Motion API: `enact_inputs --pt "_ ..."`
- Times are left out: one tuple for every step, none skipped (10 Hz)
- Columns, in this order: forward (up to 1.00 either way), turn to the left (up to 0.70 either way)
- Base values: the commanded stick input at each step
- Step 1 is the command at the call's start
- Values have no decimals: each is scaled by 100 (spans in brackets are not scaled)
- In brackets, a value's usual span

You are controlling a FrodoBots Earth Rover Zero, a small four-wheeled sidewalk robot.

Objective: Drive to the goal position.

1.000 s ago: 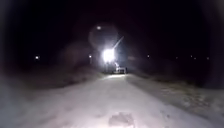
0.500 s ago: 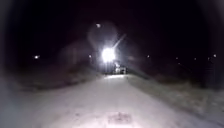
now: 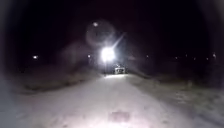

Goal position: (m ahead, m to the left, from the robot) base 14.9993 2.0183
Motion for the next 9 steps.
enact_inputs --pt "70 0" --pt "70 0" --pt "70 0" --pt "70 0" --pt "70 0" --pt "70 0" --pt "70 0" --pt "70 0" --pt "70 0"
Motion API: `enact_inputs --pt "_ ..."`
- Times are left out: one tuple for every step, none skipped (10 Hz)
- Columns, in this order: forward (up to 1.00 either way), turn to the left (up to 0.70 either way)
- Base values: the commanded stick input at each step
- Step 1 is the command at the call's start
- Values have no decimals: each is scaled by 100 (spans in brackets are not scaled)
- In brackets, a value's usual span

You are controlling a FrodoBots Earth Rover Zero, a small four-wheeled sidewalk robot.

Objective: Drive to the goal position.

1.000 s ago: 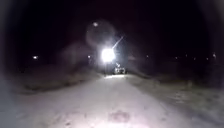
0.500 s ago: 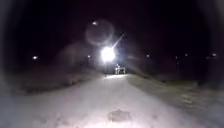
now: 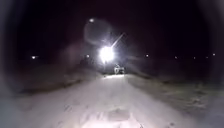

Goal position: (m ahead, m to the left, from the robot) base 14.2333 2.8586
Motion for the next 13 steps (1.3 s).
enact_inputs --pt "70 0" --pt "70 0" --pt "70 0" --pt "70 0" --pt "70 0" --pt "70 0" --pt "70 0" --pt "70 0" --pt "70 0" --pt "70 0" --pt "70 0" --pt "70 0" --pt "70 0"
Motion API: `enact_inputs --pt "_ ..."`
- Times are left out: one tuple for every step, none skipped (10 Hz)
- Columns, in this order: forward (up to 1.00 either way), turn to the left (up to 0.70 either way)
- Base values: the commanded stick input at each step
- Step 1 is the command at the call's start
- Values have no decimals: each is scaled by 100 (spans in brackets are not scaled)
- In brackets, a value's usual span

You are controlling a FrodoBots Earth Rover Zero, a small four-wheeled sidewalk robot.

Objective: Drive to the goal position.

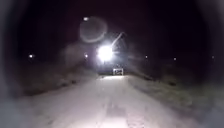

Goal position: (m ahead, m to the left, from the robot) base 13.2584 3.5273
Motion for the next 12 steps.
enact_inputs --pt "70 0" --pt "70 0" --pt "70 0" --pt "70 0" --pt "70 0" --pt "70 0" --pt "70 0" --pt "70 0" --pt "70 0" --pt "70 0" --pt "70 0" --pt "70 0"
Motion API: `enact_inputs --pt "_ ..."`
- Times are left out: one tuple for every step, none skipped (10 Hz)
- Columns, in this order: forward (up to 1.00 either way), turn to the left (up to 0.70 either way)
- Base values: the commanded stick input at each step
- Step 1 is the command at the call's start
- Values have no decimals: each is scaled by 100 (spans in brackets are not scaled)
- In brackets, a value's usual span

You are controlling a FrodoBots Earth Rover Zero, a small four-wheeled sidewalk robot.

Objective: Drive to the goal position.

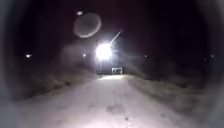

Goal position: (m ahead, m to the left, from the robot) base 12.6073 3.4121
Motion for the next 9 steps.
enact_inputs --pt "70 0" --pt "70 0" --pt "70 0" --pt "70 0" --pt "70 0" --pt "70 2" --pt "70 13" --pt "70 14" --pt "70 14"
